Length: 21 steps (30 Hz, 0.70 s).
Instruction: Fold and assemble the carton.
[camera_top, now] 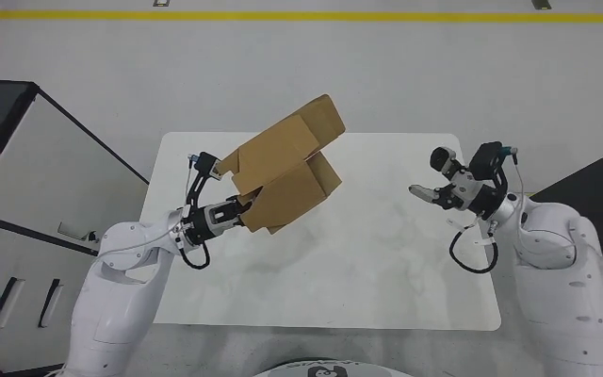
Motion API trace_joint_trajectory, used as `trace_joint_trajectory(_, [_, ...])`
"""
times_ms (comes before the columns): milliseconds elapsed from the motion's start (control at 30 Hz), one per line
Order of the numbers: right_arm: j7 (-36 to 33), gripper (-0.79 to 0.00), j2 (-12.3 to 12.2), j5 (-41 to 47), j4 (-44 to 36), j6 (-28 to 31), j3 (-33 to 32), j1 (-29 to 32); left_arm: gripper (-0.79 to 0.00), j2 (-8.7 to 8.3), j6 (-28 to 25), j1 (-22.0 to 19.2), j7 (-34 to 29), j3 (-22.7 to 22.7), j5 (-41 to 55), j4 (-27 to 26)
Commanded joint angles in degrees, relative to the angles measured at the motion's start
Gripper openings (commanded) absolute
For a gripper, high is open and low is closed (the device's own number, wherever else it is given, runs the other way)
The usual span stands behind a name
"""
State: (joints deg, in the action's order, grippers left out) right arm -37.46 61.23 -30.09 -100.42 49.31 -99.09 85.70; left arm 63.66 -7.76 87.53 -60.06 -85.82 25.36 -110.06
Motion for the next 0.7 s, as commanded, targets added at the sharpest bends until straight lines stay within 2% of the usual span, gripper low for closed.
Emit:
trace_joint_trajectory(0, [-4.4,0.000,-0.5,5.3,-0.1,0.2,0.4,-0.4,-0.785,-0.09,0.0,0.2,0.1,-0.2,0.0,-0.1])
trace_joint_trajectory(100, [-11.1,0.000,-1.4,14.0,-0.5,0.3,1.1,-1.3,-0.785,-0.27,-0.2,0.4,0.2,-0.4,-1.3,-0.6])
trace_joint_trajectory(300, [-11.1,0.000,-1.4,14.0,-0.5,0.3,1.1,-1.3,-0.785,-0.27,0.0,0.5,0.5,-0.3,-1.5,-0.5])
trace_joint_trajectory(400, [-11.6,0.000,-1.5,17.9,-1.1,-1.1,2.5,-1.0,-0.785,-0.41,2.4,0.8,2.0,0.2,-3.8,-0.5])
trace_joint_trajectory(533, [-19.9,0.000,-2.5,27.2,-1.8,-3.1,5.1,-2.1,-0.785,-0.58,5.5,1.0,2.6,1.1,-5.0,-0.4])
trace_joint_trajectory(600, [-25.3,0.000,-3.2,33.3,-2.3,-7.7,6.6,-3.2,-0.785,-0.62,6.7,1.1,3.4,1.5,-5.4,-0.5])
trace_joint_trajectory(667, [-25.3,0.000,-3.2,33.3,-2.3,-7.7,6.6,-3.2,-0.785,-0.64,6.6,1.0,3.3,1.6,-5.6,-0.6])
